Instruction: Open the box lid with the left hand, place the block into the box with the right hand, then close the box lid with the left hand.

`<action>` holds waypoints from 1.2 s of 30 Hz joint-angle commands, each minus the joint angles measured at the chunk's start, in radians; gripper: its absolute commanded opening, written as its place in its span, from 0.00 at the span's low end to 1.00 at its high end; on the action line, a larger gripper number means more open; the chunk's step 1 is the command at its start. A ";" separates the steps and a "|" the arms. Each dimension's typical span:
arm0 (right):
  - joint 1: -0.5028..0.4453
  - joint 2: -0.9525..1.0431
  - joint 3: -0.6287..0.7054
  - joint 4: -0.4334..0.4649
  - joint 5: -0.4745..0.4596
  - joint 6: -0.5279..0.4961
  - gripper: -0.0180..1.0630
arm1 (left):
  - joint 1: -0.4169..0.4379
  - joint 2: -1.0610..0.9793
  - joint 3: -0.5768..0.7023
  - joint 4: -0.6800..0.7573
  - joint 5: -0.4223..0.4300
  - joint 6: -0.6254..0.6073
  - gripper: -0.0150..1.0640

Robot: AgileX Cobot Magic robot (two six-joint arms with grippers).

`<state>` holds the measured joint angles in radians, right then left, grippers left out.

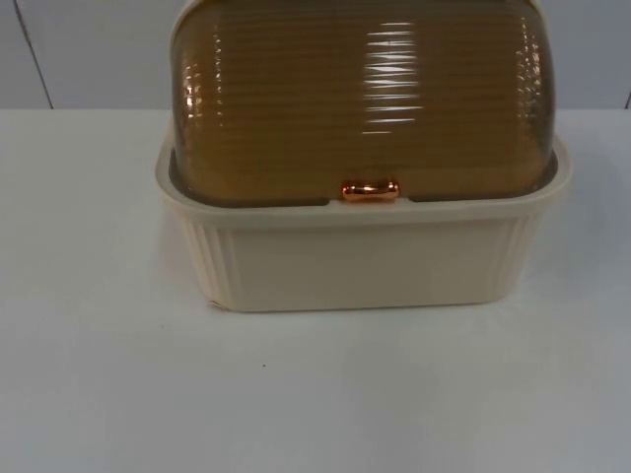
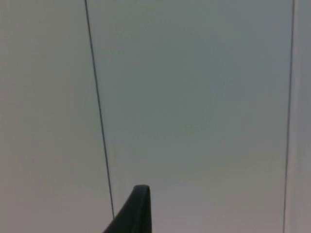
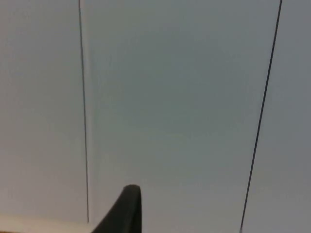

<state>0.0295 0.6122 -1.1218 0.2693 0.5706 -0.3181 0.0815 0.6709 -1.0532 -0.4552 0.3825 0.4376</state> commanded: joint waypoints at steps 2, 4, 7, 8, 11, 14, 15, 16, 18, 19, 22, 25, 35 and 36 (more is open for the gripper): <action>0.004 -0.066 0.002 -0.035 0.053 -0.003 0.94 | -0.001 -0.048 0.002 -0.019 0.038 -0.002 0.98; 0.004 -0.084 0.002 -0.050 0.060 -0.003 0.94 | -0.001 -0.068 0.002 -0.021 0.051 -0.002 0.98; 0.004 -0.157 0.002 -0.070 0.092 -0.003 0.94 | -0.001 -0.127 0.002 -0.021 0.060 -0.002 0.98; 0.004 -0.179 0.002 -0.067 0.107 0.008 0.94 | -0.001 -0.149 0.002 -0.021 0.060 -0.002 0.98; 0.004 -0.228 0.002 -0.059 0.122 0.026 0.94 | -0.001 -0.198 0.002 -0.016 0.060 -0.002 0.98; 0.004 -0.279 0.002 -0.059 0.122 0.026 0.94 | -0.001 -0.243 0.002 -0.016 0.060 -0.002 0.98; 0.004 -0.297 0.002 -0.059 0.131 0.026 0.94 | -0.001 -0.267 0.002 -0.016 0.065 -0.002 0.98; 0.004 -0.316 0.002 -0.059 0.144 0.026 0.94 | -0.001 -0.287 0.002 -0.016 0.077 -0.002 0.98; 0.004 -0.345 0.002 -0.059 0.197 0.026 0.94 | -0.001 -0.332 0.002 -0.004 0.111 -0.002 0.98; 0.004 -0.354 0.002 -0.063 0.231 0.026 0.94 | -0.001 -0.348 0.002 0.001 0.131 -0.002 0.98; 0.004 -0.363 0.002 -0.064 0.298 0.026 0.94 | -0.001 -0.383 0.002 0.003 0.194 -0.002 0.98; 0.004 -0.367 0.002 -0.069 0.394 0.026 0.94 | -0.001 -0.416 0.002 0.006 0.301 -0.002 0.98; 0.004 -0.369 0.017 -0.216 0.521 0.166 0.94 | -0.001 -0.432 0.037 0.224 0.547 -0.180 0.98; 0.004 -0.373 0.040 -0.221 0.532 0.170 0.94 | -0.001 -0.437 0.068 0.283 0.547 -0.240 0.98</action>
<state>0.0295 0.2433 -1.0910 0.0665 1.0795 -0.1603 0.0815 0.2378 -0.9953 -0.2184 0.9051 0.2461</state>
